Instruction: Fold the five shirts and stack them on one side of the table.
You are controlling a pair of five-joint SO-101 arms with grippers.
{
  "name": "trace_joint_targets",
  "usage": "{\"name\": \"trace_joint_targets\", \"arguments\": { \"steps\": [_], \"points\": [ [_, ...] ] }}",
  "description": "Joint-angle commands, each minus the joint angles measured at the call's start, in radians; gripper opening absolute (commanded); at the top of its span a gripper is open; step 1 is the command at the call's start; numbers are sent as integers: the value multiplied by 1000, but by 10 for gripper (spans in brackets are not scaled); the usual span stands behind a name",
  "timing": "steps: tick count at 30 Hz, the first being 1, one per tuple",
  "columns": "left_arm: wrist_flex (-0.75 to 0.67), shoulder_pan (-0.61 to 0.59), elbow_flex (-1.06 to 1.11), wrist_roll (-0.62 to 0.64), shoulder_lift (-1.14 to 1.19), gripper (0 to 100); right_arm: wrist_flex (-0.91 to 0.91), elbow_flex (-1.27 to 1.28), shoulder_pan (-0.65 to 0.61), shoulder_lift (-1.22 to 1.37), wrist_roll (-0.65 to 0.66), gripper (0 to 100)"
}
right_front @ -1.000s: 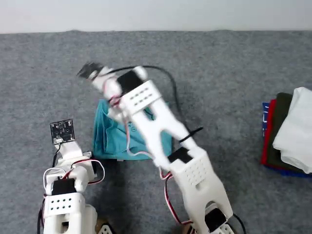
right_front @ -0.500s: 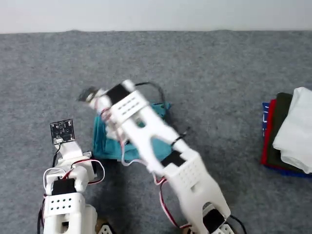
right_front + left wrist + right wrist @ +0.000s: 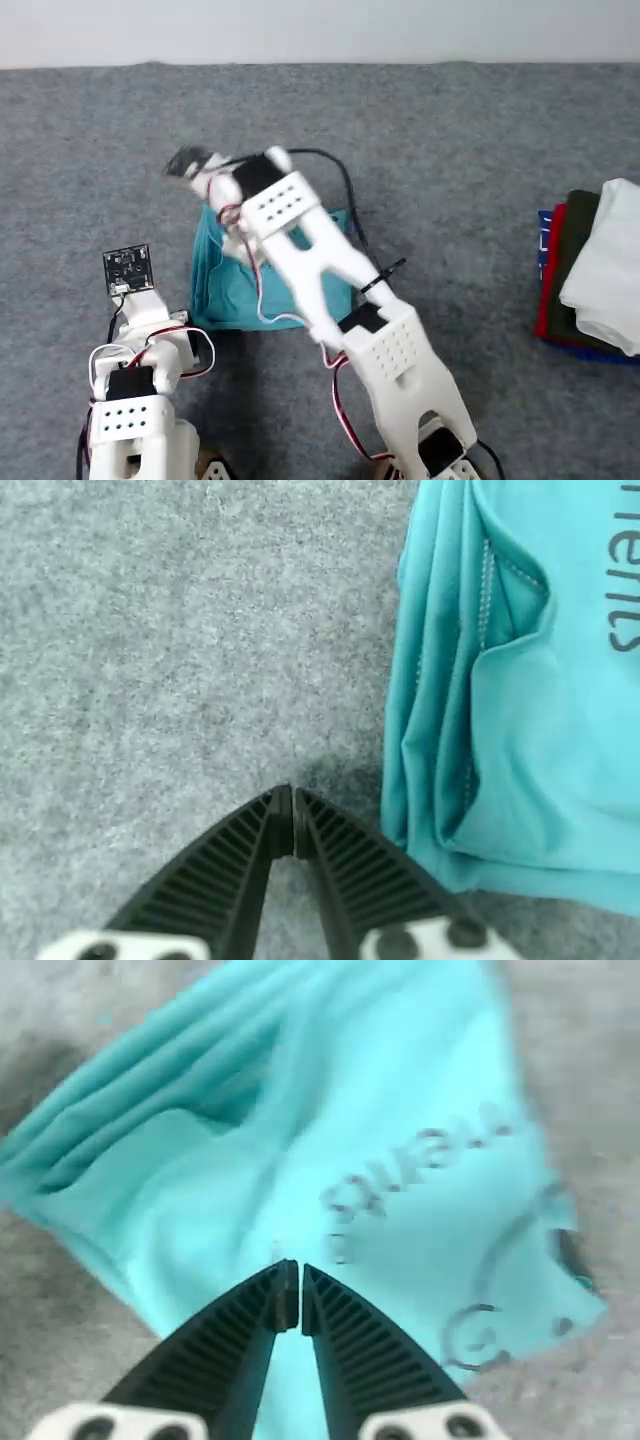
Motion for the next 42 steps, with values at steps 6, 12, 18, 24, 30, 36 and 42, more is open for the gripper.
{"name": "trace_joint_targets", "arguments": {
  "steps": [6,12,18,24,30,36,42],
  "points": [
    [-21,-2,-5,6,-8,15,-116,-120,-84,105,-5,11],
    [-21,-2,-5,6,-8,15,-282,-124,-133,213,-8,9],
    [-21,-2,-5,6,-8,15,-90,-310,-94,214,-12,9],
    [-21,-2,-5,6,-8,15,61,-470,-44,206,-49,11],
    [-21,-2,-5,6,-8,15,58,-377,97,153,-80,34],
    [-21,-2,-5,6,-8,15,56,-232,254,88,-238,266],
    [-21,-2,-5,6,-8,15,53,-184,289,117,-315,296]
  ]
}}
